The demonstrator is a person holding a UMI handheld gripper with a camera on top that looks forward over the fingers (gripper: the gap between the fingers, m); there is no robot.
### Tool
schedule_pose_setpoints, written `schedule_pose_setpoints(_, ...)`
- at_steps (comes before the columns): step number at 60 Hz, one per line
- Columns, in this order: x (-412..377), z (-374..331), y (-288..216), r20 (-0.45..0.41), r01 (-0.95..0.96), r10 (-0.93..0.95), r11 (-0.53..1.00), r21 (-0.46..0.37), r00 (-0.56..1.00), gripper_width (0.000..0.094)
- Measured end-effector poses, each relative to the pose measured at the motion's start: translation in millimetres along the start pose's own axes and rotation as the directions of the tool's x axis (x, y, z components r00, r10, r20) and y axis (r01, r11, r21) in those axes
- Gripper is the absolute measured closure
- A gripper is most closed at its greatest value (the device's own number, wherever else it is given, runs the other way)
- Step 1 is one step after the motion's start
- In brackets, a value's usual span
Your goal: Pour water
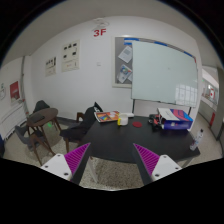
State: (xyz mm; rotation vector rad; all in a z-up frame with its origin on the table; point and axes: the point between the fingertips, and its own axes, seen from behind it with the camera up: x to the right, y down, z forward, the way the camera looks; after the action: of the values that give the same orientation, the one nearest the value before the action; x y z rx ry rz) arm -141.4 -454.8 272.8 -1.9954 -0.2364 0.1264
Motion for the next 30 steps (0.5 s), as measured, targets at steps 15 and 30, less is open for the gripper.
schedule_pose_setpoints(15,115.6,0.1,74.2,-0.099,-0.079,0.070,0.993,-0.091,0.993,0.0090)
schedule_pose_setpoints(30,332.3,9.1,183.3,-0.275,-0.133,0.082,0.976,-0.172,0.958,0.0090)
